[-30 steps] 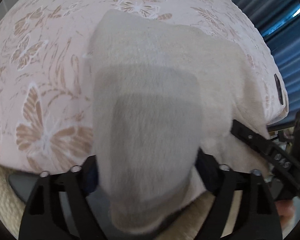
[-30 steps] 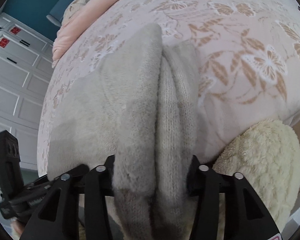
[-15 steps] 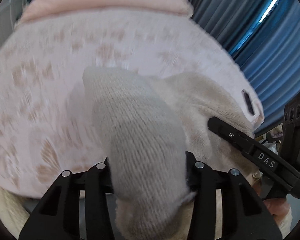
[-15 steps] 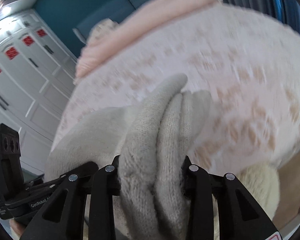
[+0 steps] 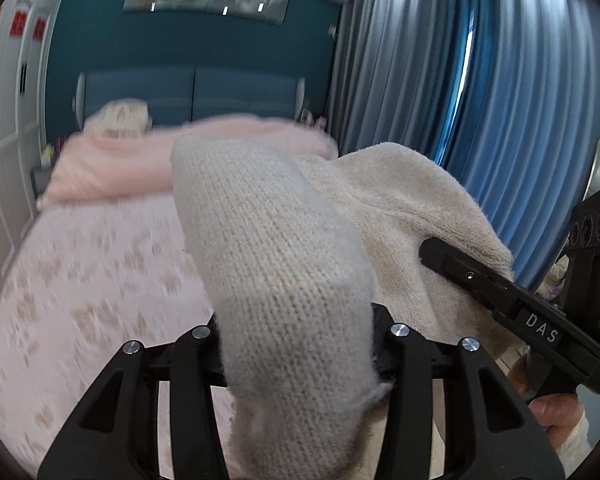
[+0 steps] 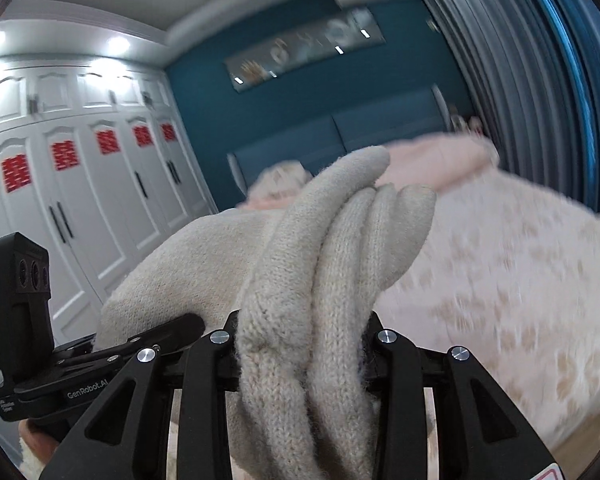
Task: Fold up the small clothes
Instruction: 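Carry the held sweater end with both tools over onto the body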
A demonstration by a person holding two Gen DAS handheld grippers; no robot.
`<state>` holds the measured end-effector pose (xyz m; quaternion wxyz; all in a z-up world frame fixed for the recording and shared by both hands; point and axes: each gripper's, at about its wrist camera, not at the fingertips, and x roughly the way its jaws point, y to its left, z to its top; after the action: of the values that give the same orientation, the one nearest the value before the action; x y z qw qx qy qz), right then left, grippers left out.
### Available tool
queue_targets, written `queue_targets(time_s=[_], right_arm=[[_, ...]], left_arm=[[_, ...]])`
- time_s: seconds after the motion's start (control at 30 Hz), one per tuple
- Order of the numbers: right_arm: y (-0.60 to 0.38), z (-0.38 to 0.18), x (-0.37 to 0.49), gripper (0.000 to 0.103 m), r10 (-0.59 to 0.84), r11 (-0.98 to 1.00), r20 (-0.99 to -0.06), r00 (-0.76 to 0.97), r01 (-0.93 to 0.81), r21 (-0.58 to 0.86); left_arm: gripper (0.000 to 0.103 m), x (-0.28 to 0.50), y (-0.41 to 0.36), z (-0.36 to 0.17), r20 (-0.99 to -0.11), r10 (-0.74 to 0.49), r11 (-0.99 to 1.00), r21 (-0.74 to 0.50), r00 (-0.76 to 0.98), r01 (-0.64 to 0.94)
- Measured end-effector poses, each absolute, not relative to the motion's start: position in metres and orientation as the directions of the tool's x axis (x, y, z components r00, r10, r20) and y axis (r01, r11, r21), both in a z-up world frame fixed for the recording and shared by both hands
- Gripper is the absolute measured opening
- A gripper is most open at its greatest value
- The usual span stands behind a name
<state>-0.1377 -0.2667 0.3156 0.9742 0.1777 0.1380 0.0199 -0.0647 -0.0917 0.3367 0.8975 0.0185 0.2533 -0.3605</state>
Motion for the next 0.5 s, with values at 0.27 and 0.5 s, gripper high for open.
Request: queue_targets(time_s=[0.27, 0.5], right_arm=[[-0.221, 0.371, -0.115, 0.033, 0.165, 0.942, -0.125, 0.978, -0.119, 0.313], [-0.194, 0.286, -0.039, 0.038, 0.267, 0.898, -0.281, 0.922, -0.132, 0.421]], left_arm=[[0.045, -0.057, -0.031, 0.395, -0.304, -0.649, 0.749, -0.098, 0.697, 0.655], [0.053, -0.012, 0.017, 0.35, -0.377, -0.577, 0.808, -0.139, 0.724, 0.572]])
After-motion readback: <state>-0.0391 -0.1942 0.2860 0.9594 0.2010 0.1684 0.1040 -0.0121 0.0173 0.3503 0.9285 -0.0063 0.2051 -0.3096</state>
